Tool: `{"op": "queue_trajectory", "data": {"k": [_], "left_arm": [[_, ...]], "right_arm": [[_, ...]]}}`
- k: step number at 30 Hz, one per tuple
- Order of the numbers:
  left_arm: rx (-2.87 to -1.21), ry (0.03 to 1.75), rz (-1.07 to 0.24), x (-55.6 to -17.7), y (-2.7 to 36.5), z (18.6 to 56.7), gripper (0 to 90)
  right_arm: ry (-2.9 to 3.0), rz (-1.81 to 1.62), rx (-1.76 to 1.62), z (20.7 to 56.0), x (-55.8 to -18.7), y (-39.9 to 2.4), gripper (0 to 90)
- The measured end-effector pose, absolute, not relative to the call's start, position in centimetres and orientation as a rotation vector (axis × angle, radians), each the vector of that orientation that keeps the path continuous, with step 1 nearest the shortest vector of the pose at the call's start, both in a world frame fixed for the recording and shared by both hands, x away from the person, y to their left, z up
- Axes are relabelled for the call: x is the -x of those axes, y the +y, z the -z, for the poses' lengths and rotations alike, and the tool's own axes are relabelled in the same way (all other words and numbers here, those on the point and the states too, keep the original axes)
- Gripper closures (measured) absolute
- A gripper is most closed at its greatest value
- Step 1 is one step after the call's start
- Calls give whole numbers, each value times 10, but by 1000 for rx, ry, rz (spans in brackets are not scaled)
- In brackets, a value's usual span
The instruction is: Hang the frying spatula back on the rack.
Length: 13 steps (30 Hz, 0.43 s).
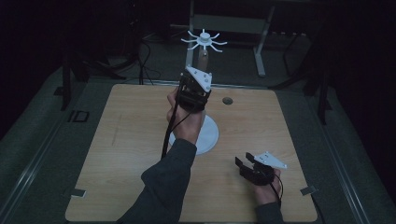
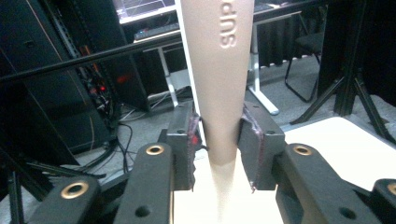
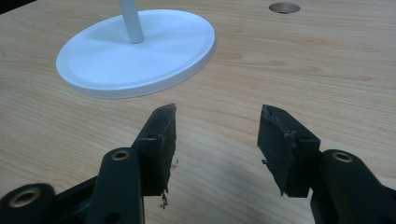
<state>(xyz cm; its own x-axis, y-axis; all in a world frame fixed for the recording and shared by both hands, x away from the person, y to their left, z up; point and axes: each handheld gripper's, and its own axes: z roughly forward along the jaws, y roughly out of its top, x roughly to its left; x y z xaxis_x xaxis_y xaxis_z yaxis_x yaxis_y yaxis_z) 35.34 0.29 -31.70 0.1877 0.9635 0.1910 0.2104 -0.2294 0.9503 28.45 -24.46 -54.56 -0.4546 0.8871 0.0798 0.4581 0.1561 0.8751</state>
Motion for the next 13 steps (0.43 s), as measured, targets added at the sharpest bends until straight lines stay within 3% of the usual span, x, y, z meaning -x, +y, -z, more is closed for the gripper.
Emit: {"op": "queue_trajectory", "data": {"k": [13], "left_arm": [[-1578, 1038, -1073, -335, 3, 319, 404]], "right_arm": [[1978, -1233, -1280, 546, -285, -246, 456]]}}
